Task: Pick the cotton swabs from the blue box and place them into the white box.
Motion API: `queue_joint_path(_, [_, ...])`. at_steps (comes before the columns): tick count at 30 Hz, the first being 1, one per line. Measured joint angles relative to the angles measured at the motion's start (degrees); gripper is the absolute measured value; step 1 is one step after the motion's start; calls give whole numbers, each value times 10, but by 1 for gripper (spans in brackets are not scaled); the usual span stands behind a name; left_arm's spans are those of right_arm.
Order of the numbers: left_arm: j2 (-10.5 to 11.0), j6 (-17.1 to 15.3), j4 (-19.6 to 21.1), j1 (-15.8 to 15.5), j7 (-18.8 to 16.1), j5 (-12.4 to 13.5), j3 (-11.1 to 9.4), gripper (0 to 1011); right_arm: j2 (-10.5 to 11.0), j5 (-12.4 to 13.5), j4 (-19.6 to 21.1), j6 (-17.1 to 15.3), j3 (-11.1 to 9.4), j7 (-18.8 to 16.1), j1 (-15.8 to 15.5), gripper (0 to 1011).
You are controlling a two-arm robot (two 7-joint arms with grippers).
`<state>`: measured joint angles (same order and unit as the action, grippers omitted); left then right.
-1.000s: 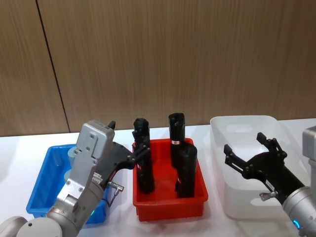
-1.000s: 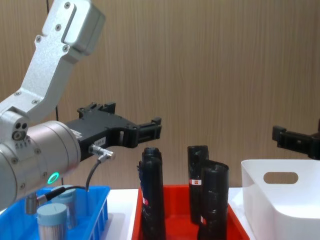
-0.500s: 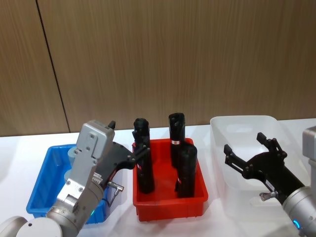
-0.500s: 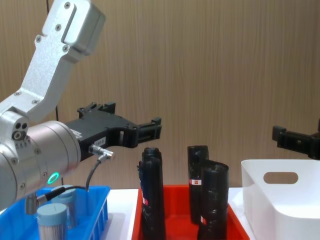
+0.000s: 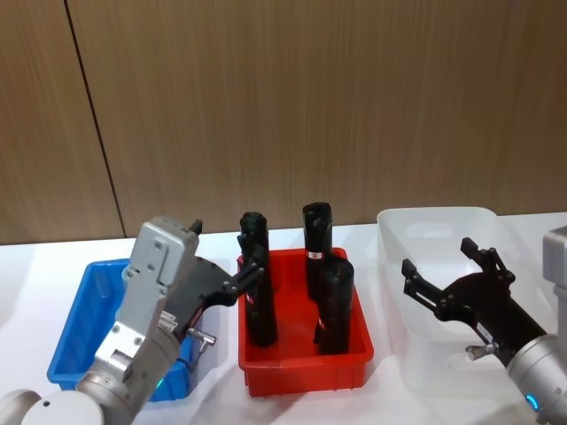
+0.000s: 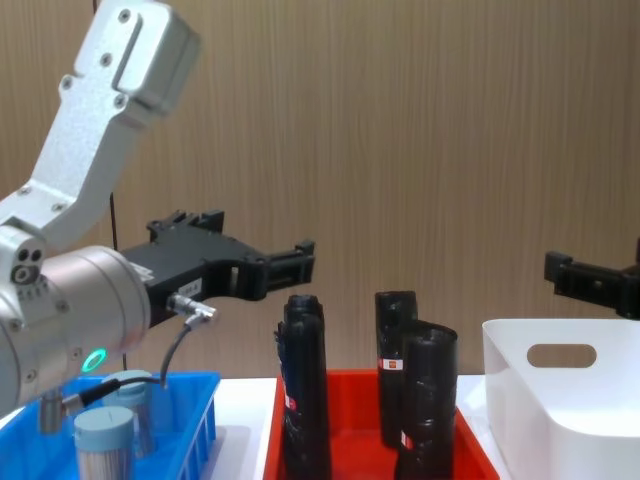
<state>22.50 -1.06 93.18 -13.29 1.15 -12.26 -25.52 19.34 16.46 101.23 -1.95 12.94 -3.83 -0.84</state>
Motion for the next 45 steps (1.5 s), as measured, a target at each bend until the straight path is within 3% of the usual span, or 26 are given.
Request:
queue_joint_path(12, [22, -11, 12, 11, 6, -27, 18, 1004, 0, 0, 0, 0, 0, 0, 0, 1002])
queue_joint_path(21, [46, -32, 33, 31, -27, -60, 36, 1004, 0, 0, 0, 0, 0, 0, 0, 1002])
queue_joint_path(29, [68, -54, 43, 58, -70, -112, 55, 1004, 0, 0, 0, 0, 0, 0, 0, 1002])
queue_joint_path(37, [76, -74, 32, 70, -88, -151, 66, 1004, 0, 0, 0, 0, 0, 0, 0, 1002])
queue_joint_path(45, [72, -95, 2, 65, -87, -173, 72, 1004, 0, 0, 0, 0, 0, 0, 0, 1001])
